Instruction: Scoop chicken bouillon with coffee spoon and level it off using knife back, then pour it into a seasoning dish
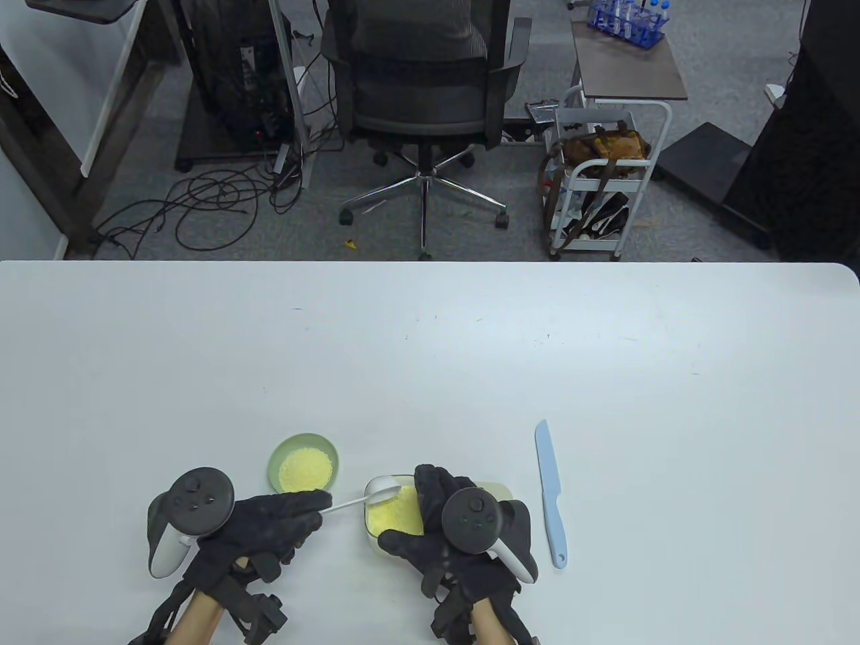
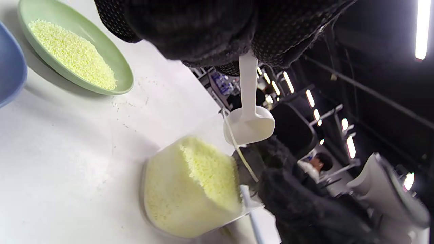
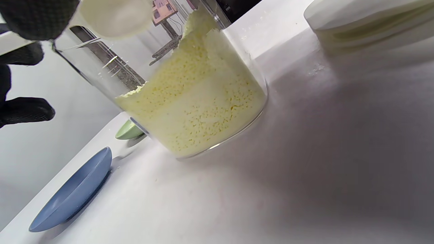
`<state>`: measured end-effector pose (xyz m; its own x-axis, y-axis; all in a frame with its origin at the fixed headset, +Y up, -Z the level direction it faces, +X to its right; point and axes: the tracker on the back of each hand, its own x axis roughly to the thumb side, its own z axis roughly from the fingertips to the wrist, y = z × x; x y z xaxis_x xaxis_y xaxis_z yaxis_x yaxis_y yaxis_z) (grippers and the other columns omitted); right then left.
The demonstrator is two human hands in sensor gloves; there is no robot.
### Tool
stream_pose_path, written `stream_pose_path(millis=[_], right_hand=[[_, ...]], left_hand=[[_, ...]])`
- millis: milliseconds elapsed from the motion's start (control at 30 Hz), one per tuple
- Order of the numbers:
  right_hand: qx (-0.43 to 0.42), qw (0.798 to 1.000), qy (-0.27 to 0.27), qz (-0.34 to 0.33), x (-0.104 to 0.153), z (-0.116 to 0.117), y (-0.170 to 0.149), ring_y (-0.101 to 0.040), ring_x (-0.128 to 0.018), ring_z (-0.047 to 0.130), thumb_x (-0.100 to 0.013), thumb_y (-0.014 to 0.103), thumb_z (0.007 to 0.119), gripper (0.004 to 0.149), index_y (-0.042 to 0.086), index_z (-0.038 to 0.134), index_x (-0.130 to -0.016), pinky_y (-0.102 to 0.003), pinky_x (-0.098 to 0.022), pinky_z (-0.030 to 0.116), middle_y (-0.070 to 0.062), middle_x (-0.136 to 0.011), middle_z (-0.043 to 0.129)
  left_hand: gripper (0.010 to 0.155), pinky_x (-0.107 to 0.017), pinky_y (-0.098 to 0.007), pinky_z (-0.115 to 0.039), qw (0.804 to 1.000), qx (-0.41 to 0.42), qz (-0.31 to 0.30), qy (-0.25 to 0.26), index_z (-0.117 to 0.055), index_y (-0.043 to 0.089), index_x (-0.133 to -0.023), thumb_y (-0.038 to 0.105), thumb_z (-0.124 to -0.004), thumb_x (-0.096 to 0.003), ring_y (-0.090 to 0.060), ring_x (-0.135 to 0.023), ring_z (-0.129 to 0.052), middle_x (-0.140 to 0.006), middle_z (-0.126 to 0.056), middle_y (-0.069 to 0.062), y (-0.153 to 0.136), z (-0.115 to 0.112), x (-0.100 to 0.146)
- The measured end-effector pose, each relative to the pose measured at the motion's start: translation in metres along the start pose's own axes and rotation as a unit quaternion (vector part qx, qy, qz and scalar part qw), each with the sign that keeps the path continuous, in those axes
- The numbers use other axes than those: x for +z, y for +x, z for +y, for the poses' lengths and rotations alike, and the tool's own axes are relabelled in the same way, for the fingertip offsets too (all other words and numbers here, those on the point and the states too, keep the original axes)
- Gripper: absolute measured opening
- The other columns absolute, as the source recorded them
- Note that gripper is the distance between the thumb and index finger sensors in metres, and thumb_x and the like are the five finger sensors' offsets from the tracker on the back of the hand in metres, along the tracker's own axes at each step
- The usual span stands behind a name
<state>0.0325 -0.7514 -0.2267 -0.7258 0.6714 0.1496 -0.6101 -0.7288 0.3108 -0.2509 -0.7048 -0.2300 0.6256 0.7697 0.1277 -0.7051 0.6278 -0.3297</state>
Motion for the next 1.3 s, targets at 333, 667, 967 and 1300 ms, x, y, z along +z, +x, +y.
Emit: stream_pose_path(millis=[333,667,967,1300], right_hand=[[-0.014,1.0,-0.001,-0.002,0.001,0.0,-0.001,-0.054,-0.1,0.018,-0.044,0.059,0.079,0.096,0.018,0.017,-0.105,-0.069,-0.07,0.007,-0.02,-0.114,0.023],[-0.023,1.0,0.003,-0.002,0.001,0.0,-0.003,-0.054,-0.1,0.019,-0.044,0.059,0.079,0.096,0.019,0.017,-0.105,-0.069,-0.07,0.007,-0.019,-0.114,0.024],[-0.027,1.0,0.003,-0.002,0.0,0.0,-0.003,-0.054,-0.1,0.019,-0.044,0.059,0.079,0.096,0.019,0.016,-0.105,-0.069,-0.07,0.007,-0.019,-0.114,0.024],[-0.029,1.0,0.002,-0.001,0.0,0.0,-0.004,-0.054,-0.1,0.019,-0.044,0.059,0.079,0.095,0.019,0.016,-0.105,-0.069,-0.07,0.008,-0.02,-0.114,0.024]], left_hand=[[0.043,-0.064,-0.049,-0.064,0.995,-0.095,-0.001,0.007,-0.089,0.014,-0.079,0.033,-0.091,-0.0403,-0.009,-0.02,-0.09,-0.045,-0.093,-0.01,0.027,-0.023,-0.017],[0.042,-0.059,-0.048,-0.069,0.976,-0.189,0.064,-0.083,-0.091,0.009,-0.075,0.032,-0.089,-0.0404,-0.008,-0.011,-0.088,-0.036,-0.095,-0.011,0.06,-0.023,-0.04],[0.043,-0.044,-0.038,-0.081,0.98,-0.099,0.112,-0.131,-0.094,-0.003,-0.063,0.034,-0.085,-0.0426,-0.004,0.01,-0.085,-0.013,-0.097,-0.004,0.039,-0.021,-0.053],[0.045,-0.038,-0.033,-0.084,0.974,0.063,0.119,-0.182,-0.092,-0.005,-0.063,0.035,-0.08,-0.0455,-0.003,0.015,-0.086,-0.008,-0.097,0.0,0.002,-0.028,-0.049]])
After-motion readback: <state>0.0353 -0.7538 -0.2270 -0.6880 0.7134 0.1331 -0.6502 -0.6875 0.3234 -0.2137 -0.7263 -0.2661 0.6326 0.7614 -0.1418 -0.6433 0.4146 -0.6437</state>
